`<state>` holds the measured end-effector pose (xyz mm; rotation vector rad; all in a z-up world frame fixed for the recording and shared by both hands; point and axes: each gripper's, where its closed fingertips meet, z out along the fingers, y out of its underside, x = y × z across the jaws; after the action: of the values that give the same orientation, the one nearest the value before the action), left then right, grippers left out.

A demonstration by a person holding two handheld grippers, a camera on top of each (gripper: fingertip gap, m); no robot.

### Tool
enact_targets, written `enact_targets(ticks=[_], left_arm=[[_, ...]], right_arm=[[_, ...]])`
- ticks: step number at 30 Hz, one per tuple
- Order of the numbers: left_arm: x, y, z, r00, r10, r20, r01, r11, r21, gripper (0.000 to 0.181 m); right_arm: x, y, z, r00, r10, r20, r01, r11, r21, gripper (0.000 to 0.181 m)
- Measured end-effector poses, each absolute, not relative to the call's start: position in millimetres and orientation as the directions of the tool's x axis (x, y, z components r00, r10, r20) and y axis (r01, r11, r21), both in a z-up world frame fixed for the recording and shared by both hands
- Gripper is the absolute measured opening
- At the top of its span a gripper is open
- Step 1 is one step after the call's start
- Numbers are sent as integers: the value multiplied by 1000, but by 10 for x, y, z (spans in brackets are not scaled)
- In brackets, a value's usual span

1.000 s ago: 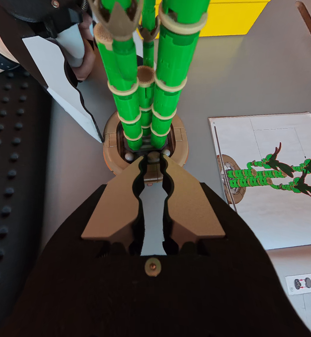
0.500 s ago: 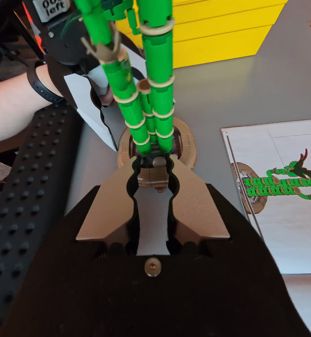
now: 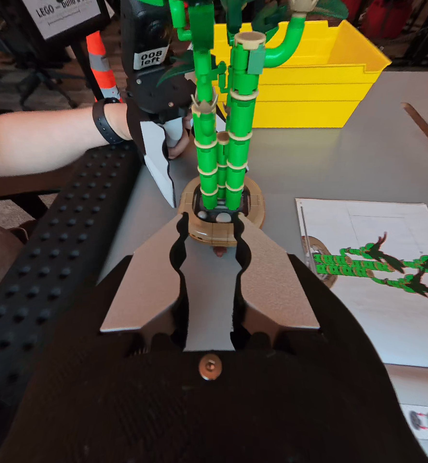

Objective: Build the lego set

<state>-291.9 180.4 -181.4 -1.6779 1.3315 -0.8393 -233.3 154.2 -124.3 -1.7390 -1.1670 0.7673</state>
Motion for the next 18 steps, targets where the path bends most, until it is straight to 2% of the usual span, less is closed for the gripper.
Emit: enact_targets(ticks=[3,9,13,15,18], left_arm=[[-2924,1794,-1726,217,-975,39,-379,-121,-917,102],[-2915,1819,-1621,197,-980,-1,-323,-65,-944,100],[-2904,1823,-1625,188,-982,-21,-329,-43,-943,101],[-2905,1827,-1607,187,-982,-16,-317,-45,-947,102],[-2906,1811,-1558,177,-984,9,-280,-59,-958,103]], right_arm=[[-2142,1627,-1047,378,921,91,354,-53,-934,27],[-1291,1720,61,547,814,195,64,191,-979,17],[-725,1708,573,695,681,232,86,242,-967,0],[-564,1716,702,748,627,220,114,204,-972,0],[-393,1704,825,813,501,296,195,244,-950,0]])
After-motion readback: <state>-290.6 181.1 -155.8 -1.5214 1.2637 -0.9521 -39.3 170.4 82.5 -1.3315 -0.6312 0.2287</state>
